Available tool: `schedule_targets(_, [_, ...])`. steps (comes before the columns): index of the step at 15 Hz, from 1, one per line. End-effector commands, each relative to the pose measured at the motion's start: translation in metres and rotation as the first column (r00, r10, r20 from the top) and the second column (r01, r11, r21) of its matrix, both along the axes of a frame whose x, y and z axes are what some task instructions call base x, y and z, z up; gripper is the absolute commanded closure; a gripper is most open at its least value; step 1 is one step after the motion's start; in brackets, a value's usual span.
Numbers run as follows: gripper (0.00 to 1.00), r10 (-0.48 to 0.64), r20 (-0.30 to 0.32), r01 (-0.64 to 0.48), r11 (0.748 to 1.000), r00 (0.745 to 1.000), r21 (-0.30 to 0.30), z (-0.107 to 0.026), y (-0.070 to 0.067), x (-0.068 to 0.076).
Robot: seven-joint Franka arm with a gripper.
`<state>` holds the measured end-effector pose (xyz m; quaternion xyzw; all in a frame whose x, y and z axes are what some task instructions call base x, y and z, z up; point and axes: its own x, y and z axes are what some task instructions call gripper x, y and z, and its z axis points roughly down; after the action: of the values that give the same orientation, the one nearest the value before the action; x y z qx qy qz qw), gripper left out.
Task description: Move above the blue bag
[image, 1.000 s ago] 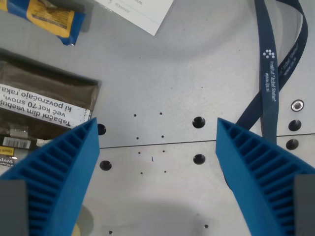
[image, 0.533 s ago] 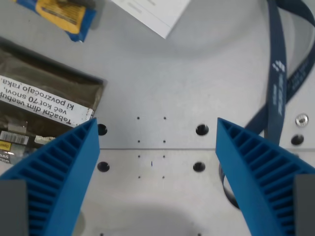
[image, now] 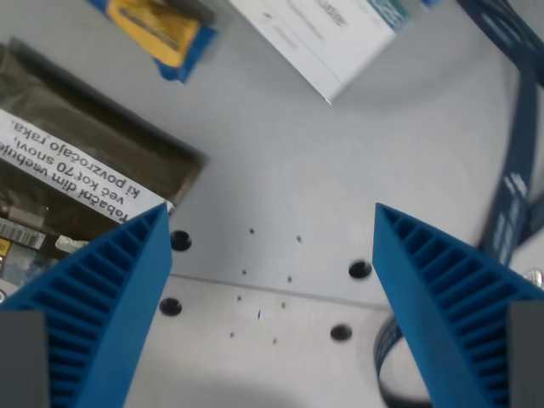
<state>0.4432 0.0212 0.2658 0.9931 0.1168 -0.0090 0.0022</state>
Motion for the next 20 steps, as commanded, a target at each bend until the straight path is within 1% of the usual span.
schedule_targets(1, [0.0,0.324,0.028,-0.325,0.944,0.946,0.051,-0.01,0.011,0.007])
schedule_targets(4, [0.0,0.416,0.028,-0.417,0.907,0.909,0.061,-0.024,0.025,0.014])
schedule_targets(8, [0.0,0.534,0.024,-0.534,0.842,0.845,0.074,-0.043,0.044,0.024])
schedule_targets(12, [0.0,0.641,0.024,-0.641,0.763,0.767,0.09,-0.061,0.061,0.035])
schedule_targets(16, [0.0,0.727,0.039,-0.727,0.68,0.685,0.097,-0.079,0.078,0.045])
schedule_targets(18, [0.0,0.75,0.047,-0.75,0.654,0.66,0.098,-0.087,0.085,0.05])
schedule_targets(20, [0.0,0.76,0.054,-0.761,0.642,0.648,0.095,-0.094,0.09,0.054])
